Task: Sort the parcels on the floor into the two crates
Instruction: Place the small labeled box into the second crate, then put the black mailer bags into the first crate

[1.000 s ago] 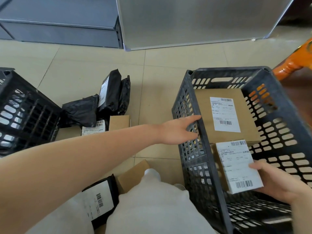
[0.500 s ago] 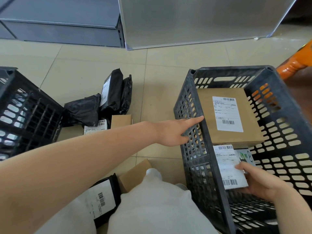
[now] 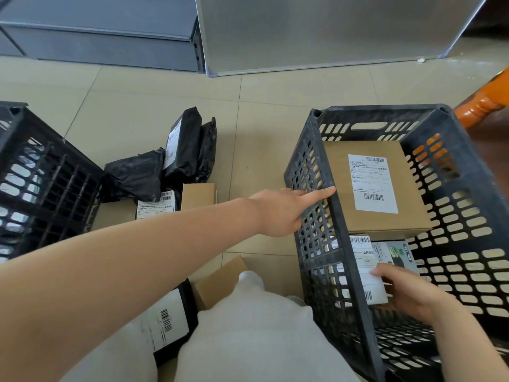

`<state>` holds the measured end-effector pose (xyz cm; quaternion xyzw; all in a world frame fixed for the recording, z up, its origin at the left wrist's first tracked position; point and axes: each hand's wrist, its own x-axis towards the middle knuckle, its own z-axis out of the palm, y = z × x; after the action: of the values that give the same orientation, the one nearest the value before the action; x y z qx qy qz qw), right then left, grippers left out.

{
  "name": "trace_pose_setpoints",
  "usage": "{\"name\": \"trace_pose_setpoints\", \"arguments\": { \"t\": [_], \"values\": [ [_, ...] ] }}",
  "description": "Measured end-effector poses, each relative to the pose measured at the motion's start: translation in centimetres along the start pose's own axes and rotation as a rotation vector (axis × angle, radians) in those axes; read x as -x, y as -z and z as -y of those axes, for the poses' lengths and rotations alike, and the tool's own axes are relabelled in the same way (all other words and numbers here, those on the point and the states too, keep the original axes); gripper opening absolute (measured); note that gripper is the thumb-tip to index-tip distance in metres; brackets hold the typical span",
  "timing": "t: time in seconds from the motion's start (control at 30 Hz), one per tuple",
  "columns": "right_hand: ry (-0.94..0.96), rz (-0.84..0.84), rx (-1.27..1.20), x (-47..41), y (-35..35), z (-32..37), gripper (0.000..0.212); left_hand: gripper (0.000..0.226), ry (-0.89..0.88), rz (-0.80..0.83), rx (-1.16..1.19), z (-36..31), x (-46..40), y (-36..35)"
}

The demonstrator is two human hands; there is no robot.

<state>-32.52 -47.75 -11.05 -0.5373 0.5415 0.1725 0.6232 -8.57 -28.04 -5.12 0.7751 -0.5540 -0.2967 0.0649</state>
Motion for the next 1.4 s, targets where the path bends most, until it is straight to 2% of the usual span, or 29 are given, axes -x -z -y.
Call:
{"name": "trace_pose_setpoints", "arguments": {
  "t": [0.27,0.43,0.57,0.7,0.73,0.8,0.83,0.97,1.2,1.3,1.4],
  "values": [
    [0.005,0.001,0.105,0.2,-0.4,-0.1,0.026,0.081,-0.002,-0.012,0.017,-0.4,0.2,0.1],
    [0.032,-0.023,0.158,0.8,-0.9,0.1,0.029,0.078,0.005,-0.05,-0.068,0.0,0.1,0.2],
    [0.108,-0.102,0.31,1.8,-1.6,1.3,0.052,0.079,-0.024,-0.076,-0.081,0.4,0.0,-0.1],
    [0.159,-0.222,0.463,2.6,-1.3,3.1,0.108,0.08,-0.002,-0.075,-0.057,1.8,0.0,0.4],
    [0.174,-0.242,0.491,2.9,-1.5,3.8,0.104,0.08,0.006,-0.079,-0.056,2.3,0.1,0.8],
    [0.228,-0.282,0.533,3.8,-2.4,5.4,0.074,0.078,0.019,-0.096,-0.06,3.5,0.2,1.6],
    [0.258,-0.296,0.539,4.1,-2.9,6.2,0.066,0.076,0.029,-0.104,-0.064,4.2,0.4,2.1],
    [0.39,-0.319,0.539,5.0,-4.7,9.0,0.059,0.066,0.105,-0.103,-0.074,7.7,1.9,3.6],
    [0.75,-0.403,0.467,4.8,-10.6,12.5,0.033,0.061,0.33,-0.095,-0.079,15.9,6.7,3.1],
    [0.856,-0.451,0.4,4.2,-14.0,13.2,0.03,0.061,0.428,-0.095,-0.019,19.3,9.3,1.6],
    [0.901,-0.482,0.454,3.6,-16.7,13.3,0.027,0.063,0.554,-0.082,0.086,22.0,11.4,-0.4]
  ]
}}
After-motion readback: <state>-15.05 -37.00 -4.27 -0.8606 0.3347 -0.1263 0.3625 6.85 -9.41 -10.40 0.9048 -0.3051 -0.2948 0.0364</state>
